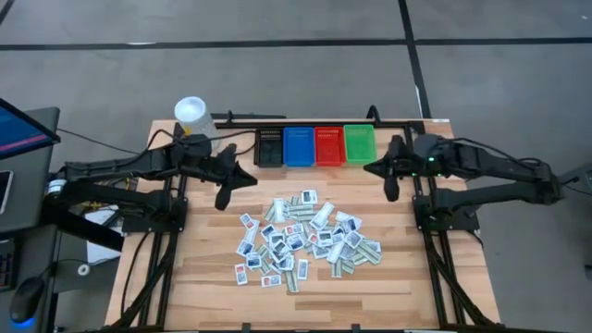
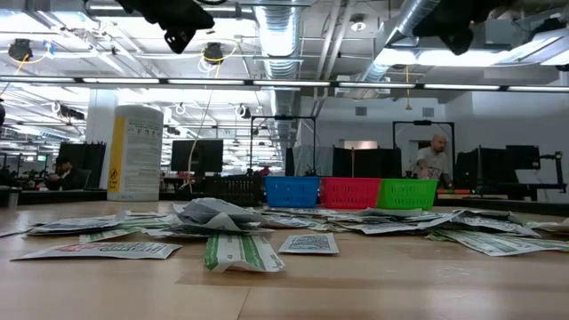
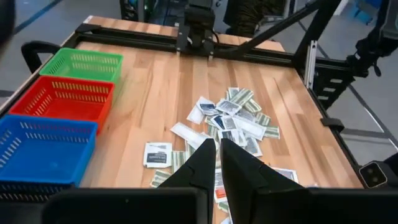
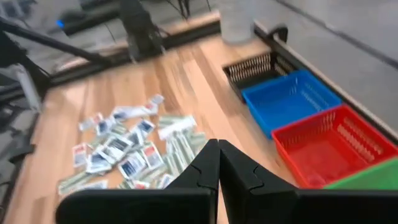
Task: Pick & Place First Aid Supplies
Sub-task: Put the green bandage pack in the black bin
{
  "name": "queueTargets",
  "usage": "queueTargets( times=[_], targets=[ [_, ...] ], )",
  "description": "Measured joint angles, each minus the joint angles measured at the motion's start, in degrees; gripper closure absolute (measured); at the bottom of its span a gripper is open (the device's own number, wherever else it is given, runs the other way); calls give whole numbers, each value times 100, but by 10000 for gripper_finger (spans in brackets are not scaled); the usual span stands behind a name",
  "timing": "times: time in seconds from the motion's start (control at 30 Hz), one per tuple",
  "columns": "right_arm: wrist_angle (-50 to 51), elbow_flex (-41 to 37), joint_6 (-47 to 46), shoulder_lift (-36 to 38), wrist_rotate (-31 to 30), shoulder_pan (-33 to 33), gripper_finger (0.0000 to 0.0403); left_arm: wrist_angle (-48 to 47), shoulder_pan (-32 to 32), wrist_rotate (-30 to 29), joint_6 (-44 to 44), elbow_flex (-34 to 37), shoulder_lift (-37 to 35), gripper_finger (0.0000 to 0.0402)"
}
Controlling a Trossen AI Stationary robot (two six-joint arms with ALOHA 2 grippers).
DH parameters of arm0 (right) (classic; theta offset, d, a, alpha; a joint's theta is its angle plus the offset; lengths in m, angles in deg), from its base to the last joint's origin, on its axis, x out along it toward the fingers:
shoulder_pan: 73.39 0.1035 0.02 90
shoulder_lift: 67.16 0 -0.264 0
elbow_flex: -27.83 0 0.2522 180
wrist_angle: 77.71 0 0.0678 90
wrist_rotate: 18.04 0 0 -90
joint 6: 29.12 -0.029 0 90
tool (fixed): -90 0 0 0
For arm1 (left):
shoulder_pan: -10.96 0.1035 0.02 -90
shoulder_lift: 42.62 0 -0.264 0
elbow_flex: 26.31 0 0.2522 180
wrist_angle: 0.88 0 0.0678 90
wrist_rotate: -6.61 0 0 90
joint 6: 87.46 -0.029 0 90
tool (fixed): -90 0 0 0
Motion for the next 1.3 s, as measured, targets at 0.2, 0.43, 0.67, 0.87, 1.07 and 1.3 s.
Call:
queueTargets(
  times=[0.2,0.43,0.67,0.87,1.07,1.3],
  targets=[
    [-14,0,-125,-444,-5,10,403,11,0,-4,33,0,-176,376],
    [-10,0,-520,-896,4,115,403,26,0,-4,81,2,-193,376],
    [-8,0,-356,-1218,328,282,399,53,0,-4,1104,2,-195,376],
    [60,0,-361,-1503,598,378,358,180,0,-4,1281,2,-152,376],
    [360,0,-323,-1730,606,635,315,596,0,-4,1411,2,15,376],
    [842,0,-973,-1765,608,1008,305,621,-64,13,1557,2,172,376]
  ],
)
